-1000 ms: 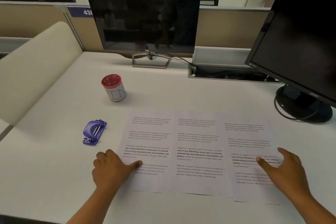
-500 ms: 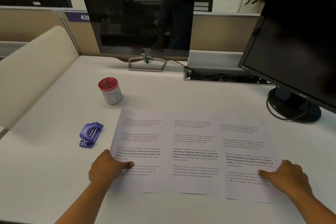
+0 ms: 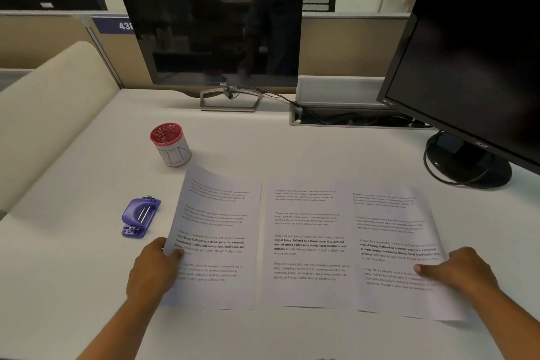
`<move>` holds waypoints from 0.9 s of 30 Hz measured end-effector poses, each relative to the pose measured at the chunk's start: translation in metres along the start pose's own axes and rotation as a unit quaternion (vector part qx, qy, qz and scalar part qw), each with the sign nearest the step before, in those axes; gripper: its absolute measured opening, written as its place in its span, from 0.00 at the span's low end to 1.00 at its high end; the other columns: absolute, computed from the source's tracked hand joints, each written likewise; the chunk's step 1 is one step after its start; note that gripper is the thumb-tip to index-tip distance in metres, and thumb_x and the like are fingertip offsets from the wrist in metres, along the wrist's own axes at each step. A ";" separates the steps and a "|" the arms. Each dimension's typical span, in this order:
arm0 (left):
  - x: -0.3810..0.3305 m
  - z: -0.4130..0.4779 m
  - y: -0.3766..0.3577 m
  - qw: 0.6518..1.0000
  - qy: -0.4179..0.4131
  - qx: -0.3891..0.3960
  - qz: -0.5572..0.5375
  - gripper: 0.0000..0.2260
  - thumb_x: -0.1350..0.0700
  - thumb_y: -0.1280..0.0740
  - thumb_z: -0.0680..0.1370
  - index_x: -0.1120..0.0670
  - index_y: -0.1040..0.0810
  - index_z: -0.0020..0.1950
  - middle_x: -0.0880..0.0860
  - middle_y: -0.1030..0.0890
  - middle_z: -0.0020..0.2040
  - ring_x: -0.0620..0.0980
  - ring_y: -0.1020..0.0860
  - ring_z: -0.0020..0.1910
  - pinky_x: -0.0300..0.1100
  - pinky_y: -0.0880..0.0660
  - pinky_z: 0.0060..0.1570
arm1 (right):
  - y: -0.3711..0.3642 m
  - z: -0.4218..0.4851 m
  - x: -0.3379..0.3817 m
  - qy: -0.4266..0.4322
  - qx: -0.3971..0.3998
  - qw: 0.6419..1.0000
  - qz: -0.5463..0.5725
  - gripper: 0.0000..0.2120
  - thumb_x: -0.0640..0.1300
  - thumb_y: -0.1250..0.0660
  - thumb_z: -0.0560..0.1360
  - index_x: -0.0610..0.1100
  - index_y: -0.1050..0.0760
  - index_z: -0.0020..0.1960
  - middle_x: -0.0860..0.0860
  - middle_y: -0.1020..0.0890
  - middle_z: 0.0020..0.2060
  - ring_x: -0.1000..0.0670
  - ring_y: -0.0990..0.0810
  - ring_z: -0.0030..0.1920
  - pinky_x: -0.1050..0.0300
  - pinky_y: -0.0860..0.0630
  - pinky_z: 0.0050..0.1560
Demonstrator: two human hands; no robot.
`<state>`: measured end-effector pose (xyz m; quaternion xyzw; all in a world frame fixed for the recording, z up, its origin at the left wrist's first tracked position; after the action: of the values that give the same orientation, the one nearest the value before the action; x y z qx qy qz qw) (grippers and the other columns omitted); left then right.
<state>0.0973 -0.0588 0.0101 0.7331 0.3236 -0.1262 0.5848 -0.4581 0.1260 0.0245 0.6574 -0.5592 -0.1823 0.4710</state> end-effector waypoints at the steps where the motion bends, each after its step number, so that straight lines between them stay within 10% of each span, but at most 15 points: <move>1: -0.002 0.000 0.002 1.000 -0.006 -0.004 -0.005 0.05 0.54 0.34 0.80 0.52 0.26 0.54 0.56 0.18 0.51 0.58 0.20 0.42 0.53 0.22 0.43 | 0.000 0.000 0.000 0.004 0.007 1.000 0.005 0.28 0.51 0.16 0.60 0.34 0.24 0.46 0.40 0.18 0.41 0.40 0.19 0.40 0.54 0.30 0.33; 8: -0.023 -0.010 0.030 0.995 -0.057 -0.063 -0.053 0.10 0.56 0.35 0.81 0.58 0.22 0.60 0.57 0.17 0.48 0.55 0.22 0.38 0.48 0.27 0.39 | -0.002 -0.001 -0.007 0.045 -0.031 0.992 0.113 0.11 0.42 0.18 0.64 0.42 0.21 0.36 0.44 0.17 0.36 0.42 0.20 0.36 0.52 0.28 0.36; 16: -0.045 -0.028 0.036 0.973 -0.077 -0.071 -0.208 0.05 0.59 0.34 0.80 0.53 0.20 0.53 0.51 0.16 0.43 0.51 0.20 0.39 0.40 0.29 0.34 | 0.026 0.000 -0.006 0.114 -0.128 0.962 0.213 0.09 0.44 0.31 0.77 0.41 0.18 0.54 0.40 0.16 0.48 0.38 0.19 0.45 0.49 0.23 0.44; 19: -0.054 -0.033 0.025 0.959 -0.067 -0.039 -0.272 0.05 0.59 0.33 0.80 0.50 0.20 0.50 0.45 0.17 0.41 0.51 0.18 0.39 0.40 0.28 0.34 | 0.036 -0.004 -0.006 0.104 -0.085 0.924 0.358 0.10 0.44 0.31 0.77 0.42 0.19 0.57 0.40 0.15 0.51 0.37 0.17 0.50 0.60 0.18 0.37; 21: -0.058 -0.035 0.014 0.949 -0.050 -0.013 -0.310 0.04 0.59 0.32 0.79 0.51 0.20 0.52 0.47 0.15 0.43 0.51 0.17 0.39 0.40 0.27 0.34 | 0.036 -0.008 -0.003 0.081 -0.025 0.884 0.459 0.11 0.42 0.31 0.78 0.40 0.21 0.59 0.40 0.15 0.50 0.39 0.16 0.51 0.48 0.17 0.47; 27: -0.079 -0.049 -0.022 0.928 -0.024 0.057 -0.367 0.03 0.58 0.31 0.78 0.52 0.17 0.48 0.48 0.12 0.39 0.49 0.14 0.33 0.38 0.23 0.32 | 0.037 -0.047 0.034 0.112 0.057 0.829 0.546 0.04 0.41 0.33 0.78 0.41 0.22 0.46 0.48 0.12 0.36 0.51 0.13 0.33 0.53 0.16 0.32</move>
<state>0.0148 -0.0360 0.0517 0.5920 0.5481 -0.3683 0.4620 -0.4327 0.1174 0.0874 0.2866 -0.7797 0.2114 0.5151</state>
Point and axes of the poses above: each hand's wrist, its own z-axis towards the middle knuckle, its own y-axis out of the back of the hand, x = y × z, the point moved 6 cm from there along z, towards the middle knuckle
